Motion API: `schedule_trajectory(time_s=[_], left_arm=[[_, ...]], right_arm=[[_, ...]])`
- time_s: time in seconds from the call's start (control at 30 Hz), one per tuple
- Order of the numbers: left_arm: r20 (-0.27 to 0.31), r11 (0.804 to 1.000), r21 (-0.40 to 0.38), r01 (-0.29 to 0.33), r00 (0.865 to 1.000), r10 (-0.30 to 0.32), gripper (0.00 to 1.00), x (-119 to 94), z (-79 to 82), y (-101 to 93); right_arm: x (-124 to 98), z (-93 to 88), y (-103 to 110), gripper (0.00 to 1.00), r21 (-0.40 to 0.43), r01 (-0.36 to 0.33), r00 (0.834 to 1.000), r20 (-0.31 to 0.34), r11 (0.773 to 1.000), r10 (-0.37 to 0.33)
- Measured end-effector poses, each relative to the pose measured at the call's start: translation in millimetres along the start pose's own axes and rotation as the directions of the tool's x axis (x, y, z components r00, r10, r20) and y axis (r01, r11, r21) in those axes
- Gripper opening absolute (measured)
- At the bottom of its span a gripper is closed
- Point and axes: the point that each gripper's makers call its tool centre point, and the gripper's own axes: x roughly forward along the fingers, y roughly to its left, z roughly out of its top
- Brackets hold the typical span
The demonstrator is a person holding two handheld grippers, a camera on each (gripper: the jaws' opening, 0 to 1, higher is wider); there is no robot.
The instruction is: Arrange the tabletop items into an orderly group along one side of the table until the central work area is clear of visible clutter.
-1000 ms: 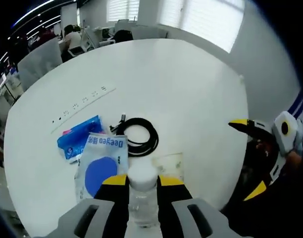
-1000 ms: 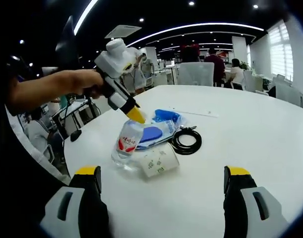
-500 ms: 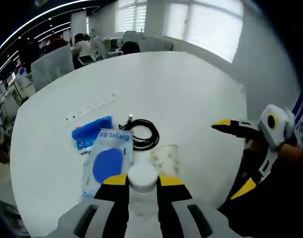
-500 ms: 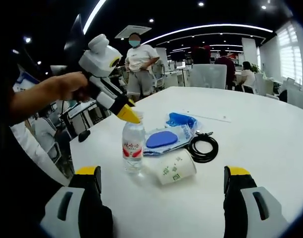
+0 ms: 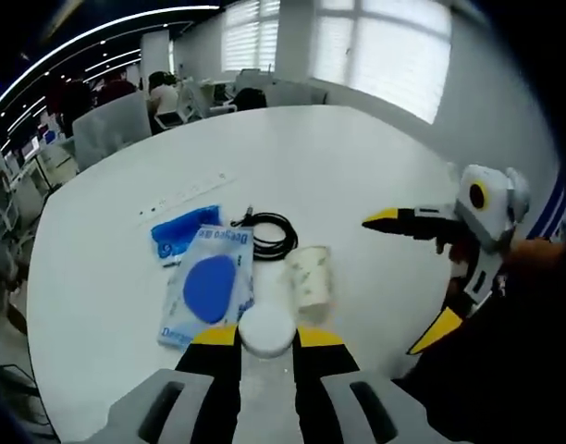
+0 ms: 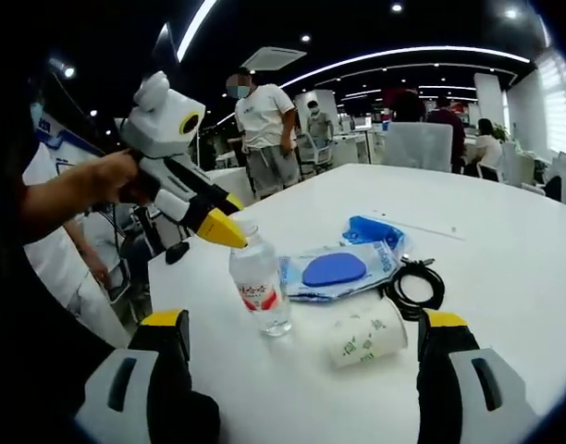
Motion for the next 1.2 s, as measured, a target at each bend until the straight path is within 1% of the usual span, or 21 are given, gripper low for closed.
schedule_trajectory(time_s=[0.07, 0.1, 0.17, 0.27, 0.3, 0.33, 0.37, 0.4, 0.43, 0.5, 0.67, 0.7, 0.77, 0.8, 0.87, 0.93, 0.97, 1.03, 1.1, 1.13, 1.2], left_arm=[[0.008, 1.0, 0.01, 0.007, 1.0, -0.007, 0.17, -2.0, -2.7, -0.4], [0.012, 0.999, 0.033, 0.017, 1.0, -0.017, 0.17, -3.9, -3.9, -2.3], [0.017, 0.999, 0.029, 0.022, 1.0, -0.022, 0.17, -5.1, -6.1, -0.1], [0.015, 0.994, 0.094, 0.055, 0.998, -0.057, 0.17, -5.6, -7.2, -3.0], [0.015, 0.988, 0.135, 0.076, 0.997, -0.079, 0.18, -5.0, -7.8, -3.8], [0.019, 0.981, 0.176, 0.077, 0.996, -0.082, 0.18, -4.9, -7.4, -3.2], [0.014, 0.983, 0.163, 0.082, 0.996, -0.086, 0.18, -5.7, -7.4, -6.1], [0.017, 0.974, 0.197, 0.108, 0.993, -0.113, 0.18, -5.4, -6.3, -8.1], [0.017, 0.976, 0.189, 0.109, 0.993, -0.114, 0.18, -5.7, -7.7, -5.6], [0.022, 0.956, 0.258, 0.141, 0.988, -0.152, 0.19, -4.8, -6.3, -9.4], [0.029, 0.963, 0.228, 0.145, 0.987, -0.155, 0.2, -5.5, -7.7, -7.2], [0.033, 0.968, 0.218, 0.126, 0.99, -0.137, 0.2, -5.5, -7.1, -5.4], [0.033, 0.975, 0.19, 0.117, 0.992, -0.126, 0.21, -5.6, -7.9, -6.6], [0.052, 0.98, 0.175, 0.089, 0.994, -0.099, 0.21, -5.5, -6.2, -5.5], [0.089, 0.984, 0.164, 0.071, 0.992, -0.086, 0.22, -5.8, -2.8, -8.1], [0.131, 0.994, 0.105, 0.04, 0.99, -0.054, 0.25, -5.1, -0.2, -8.3], [0.139, 0.998, 0.055, 0.023, 0.99, -0.031, 0.26, -4.0, -2.5, -5.3], [0.139, 0.998, -0.054, 0.022, 0.99, -0.015, 0.26, -3.3, -8.3, -4.5], [0.183, 0.995, -0.101, -0.013, 0.983, 0.031, 0.26, -4.7, -3.6, -1.4], [0.221, 0.992, -0.116, -0.048, 0.973, 0.072, 0.26, -6.3, 0.0, 1.3], [0.228, 0.987, -0.145, -0.068, 0.969, 0.1, 0.26, -6.6, -1.1, -1.3]], right_arm=[[5.9, -0.2, 6.1, 0.98, -0.023, -0.024, 1.0, -0.008, 0.999, 0.024], [9.4, 0.0, 10.4, 0.97, -0.042, -0.043, 0.999, -0.013, 0.998, 0.043], [14.3, 0.6, 14.5, 0.96, -0.068, -0.06, 0.998, -0.02, 0.996, 0.058], [24.1, 5.0, 25.3, 0.94, -0.132, -0.111, 0.994, -0.021, 0.985, 0.11], [26.7, 6.5, 27.9, 0.93, -0.156, -0.125, 0.992, -0.02, 0.98, 0.124], [29.2, 6.8, 30.0, 0.93, -0.173, -0.137, 0.991, -0.025, 0.975, 0.135], [31.4, 6.4, 31.5, 0.93, -0.184, -0.146, 0.989, -0.035, 0.972, 0.142], [34.2, 7.0, 33.0, 0.93, -0.197, -0.152, 0.988, -0.045, 0.969, 0.146], [35.3, 8.3, 33.1, 0.93, -0.2, -0.15, 0.989, -0.044, 0.968, 0.144], [35.6, 12.2, 33.9, 0.93, -0.207, -0.152, 0.988, -0.039, 0.967, 0.147], [30.7, 18.9, 28.6, 0.95, -0.194, -0.134, 0.991, -0.017, 0.972, 0.133], [29.3, 18.6, 25.9, 0.95, -0.184, -0.125, 0.992, -0.018, 0.975, 0.124], [26.4, 17.9, 19.6, 0.96, -0.153, -0.101, 0.995, -0.017, 0.983, 0.099], [24.9, 18.0, 17.1, 0.96, -0.144, -0.09, 0.996, -0.013, 0.985, 0.089], [20.4, 18.1, 11.6, 0.97, -0.123, -0.069, 0.998, -0.003, 0.99, 0.069], [16.7, 17.3, 7.6, 0.97, -0.107, -0.055, 0.998, 0.002, 0.993, 0.056], [14.7, 16.6, 5.8, 0.97, -0.1, -0.049, 0.999, 0.004, 0.994, 0.049], [9.7, 14.1, 1.2, 0.96, -0.086, -0.033, 0.999, 0.008, 0.996, 0.034], [4.7, 10.6, -5.1, 0.96, -0.073, -0.009, 1.0, 0.008, 0.997, 0.01], [1.9, 8.5, -8.2, 0.96, -0.064, 0.001, 1.0, 0.009, 0.998, 0.0], [-1.8, 5.0, -12.5, 0.96, -0.05, 0.014, 1.0, 0.007, 0.999, -0.014]])
